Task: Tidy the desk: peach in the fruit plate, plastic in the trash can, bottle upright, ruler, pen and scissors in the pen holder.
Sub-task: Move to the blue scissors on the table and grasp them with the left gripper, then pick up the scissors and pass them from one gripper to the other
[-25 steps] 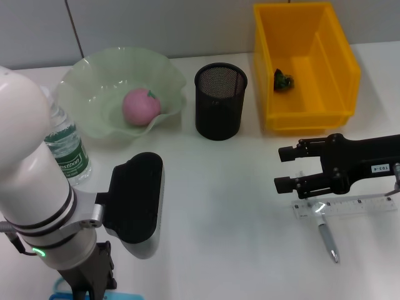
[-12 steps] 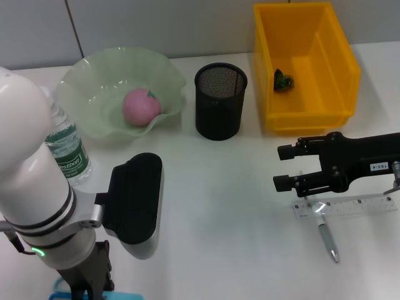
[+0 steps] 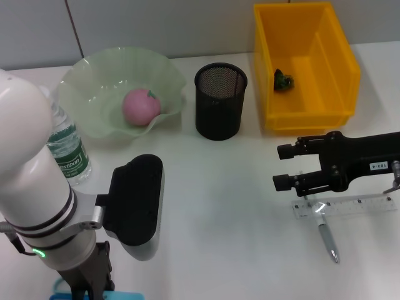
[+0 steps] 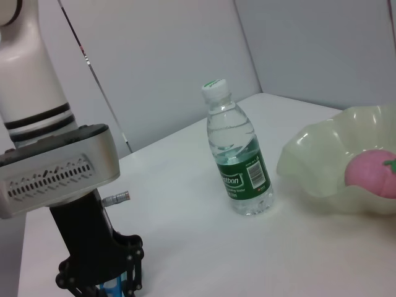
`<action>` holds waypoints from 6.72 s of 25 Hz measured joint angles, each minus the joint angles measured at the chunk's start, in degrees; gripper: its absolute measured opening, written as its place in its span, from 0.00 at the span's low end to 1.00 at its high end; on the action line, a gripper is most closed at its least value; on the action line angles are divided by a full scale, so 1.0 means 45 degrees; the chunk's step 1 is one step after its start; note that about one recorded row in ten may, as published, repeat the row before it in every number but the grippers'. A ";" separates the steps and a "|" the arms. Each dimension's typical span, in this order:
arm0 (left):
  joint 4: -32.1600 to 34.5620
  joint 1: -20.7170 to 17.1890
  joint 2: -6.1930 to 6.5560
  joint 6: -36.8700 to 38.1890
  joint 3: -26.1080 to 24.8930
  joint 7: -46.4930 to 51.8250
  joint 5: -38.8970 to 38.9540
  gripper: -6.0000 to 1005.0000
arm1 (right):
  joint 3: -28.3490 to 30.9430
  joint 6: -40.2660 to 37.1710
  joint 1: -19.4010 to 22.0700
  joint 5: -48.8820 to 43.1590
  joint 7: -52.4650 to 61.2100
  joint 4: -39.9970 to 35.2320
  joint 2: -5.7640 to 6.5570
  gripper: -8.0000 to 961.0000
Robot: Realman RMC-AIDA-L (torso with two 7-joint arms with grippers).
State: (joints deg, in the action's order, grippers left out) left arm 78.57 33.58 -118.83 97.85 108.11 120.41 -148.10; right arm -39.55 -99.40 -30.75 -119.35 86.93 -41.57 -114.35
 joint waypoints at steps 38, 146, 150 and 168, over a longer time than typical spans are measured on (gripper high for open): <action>-0.3393 0.0434 0.0093 -0.0004 -0.9035 -0.1440 0.6320 0.24 | 0.0511 0.0075 -0.0202 0.0646 0.0168 0.0001 0.0009 0.83; -2.1770 -0.0554 -0.0078 -0.0750 -1.8722 -1.1407 1.4396 0.26 | 0.3137 0.2130 -0.0930 0.4987 -1.8990 1.2299 -0.1230 0.83; -2.1893 -0.0561 -0.0078 -0.0747 -1.8865 -1.1407 1.4262 0.26 | 0.3229 0.2068 -0.1028 0.4978 -1.9687 1.2585 -0.1231 0.83; -2.1984 -0.0707 -0.0077 -0.0500 -1.9265 -1.1233 1.3907 0.26 | 0.3773 0.2397 -0.1273 0.4926 -2.0040 1.2877 -0.1230 0.83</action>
State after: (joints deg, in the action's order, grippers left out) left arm -20.36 30.40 -119.18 95.60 21.41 69.86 -85.52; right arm -22.57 -88.61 -36.48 -97.18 -3.25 16.37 -119.88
